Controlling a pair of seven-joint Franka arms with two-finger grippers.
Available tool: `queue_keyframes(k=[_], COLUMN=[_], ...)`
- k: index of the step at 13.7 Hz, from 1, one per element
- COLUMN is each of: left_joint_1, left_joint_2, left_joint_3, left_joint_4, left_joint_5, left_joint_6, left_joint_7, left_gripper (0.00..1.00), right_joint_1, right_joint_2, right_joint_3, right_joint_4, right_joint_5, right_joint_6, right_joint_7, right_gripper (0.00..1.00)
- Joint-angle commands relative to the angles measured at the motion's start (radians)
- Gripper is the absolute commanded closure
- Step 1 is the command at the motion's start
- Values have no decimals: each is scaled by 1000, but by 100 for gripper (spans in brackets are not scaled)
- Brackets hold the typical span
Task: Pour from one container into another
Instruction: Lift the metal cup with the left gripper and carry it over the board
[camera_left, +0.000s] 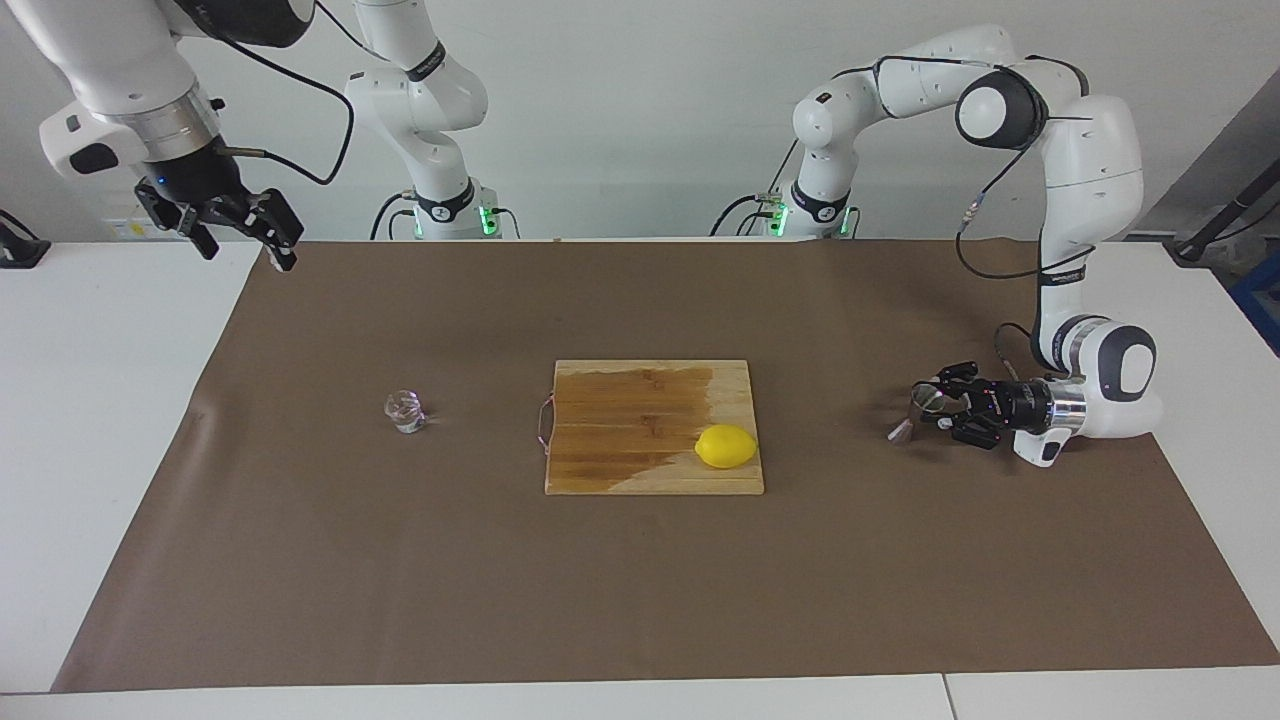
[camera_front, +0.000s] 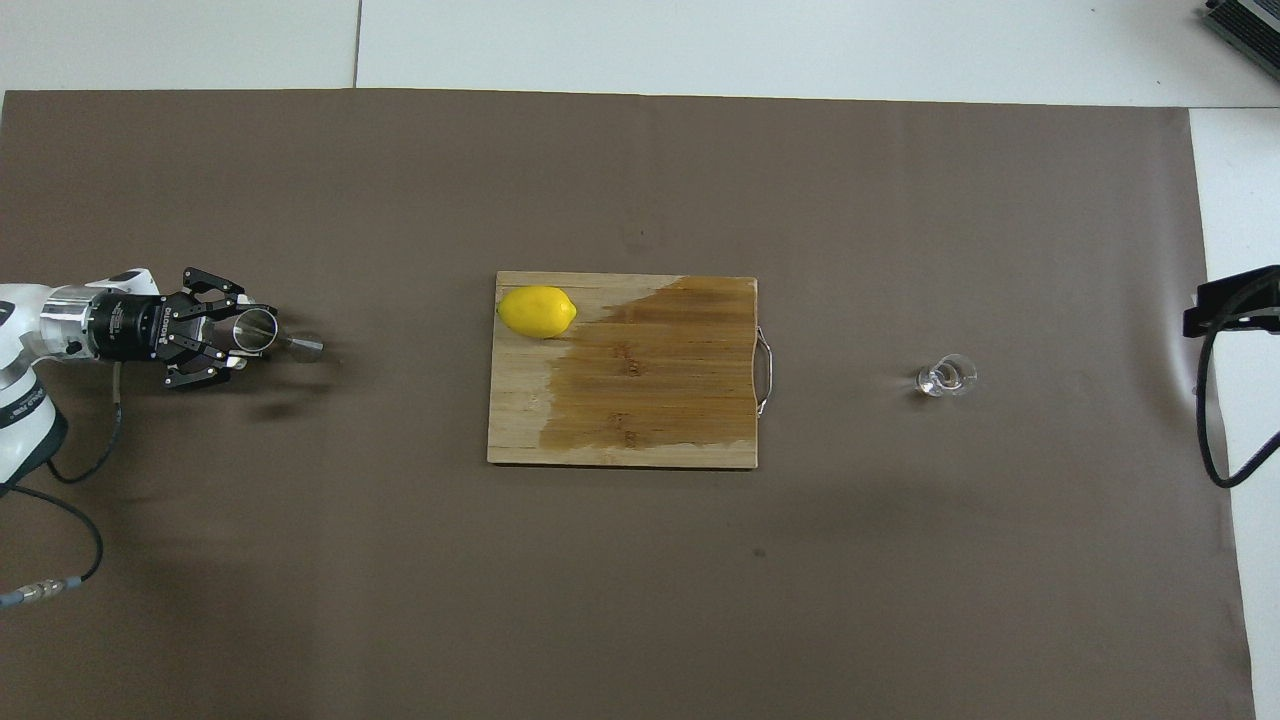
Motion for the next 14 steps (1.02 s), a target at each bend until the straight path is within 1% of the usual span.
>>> queue_keyframes(k=[1, 8, 9, 11, 14], left_joint_1=[19, 28, 24, 8, -36], left_joint_2=[4, -8, -21, -72, -136], left_joint_3=[-21, -89, -92, -94, -104], left_joint_4=[-6, 21, 20, 7, -22], left_joint_5=[10, 6, -3, -34, -72], left_joint_6=[12, 20, 32, 50, 81], left_joint_7=[1, -68, -88, -114, -135], left_gripper=[65, 65, 65, 65, 65], right_joint_1=[-8, -8, -8, -8, -8], right_joint_2=[-21, -21, -21, -23, -23], right_joint_3=[5, 5, 5, 5, 5], right_joint_4=[-21, -21, -21, -21, -21], right_joint_5=[16, 16, 16, 16, 16], right_joint_6=[-3, -3, -3, -3, -3], right_joint_7=[-12, -12, -12, -12, -12], right_gripper=[0, 0, 0, 0, 0])
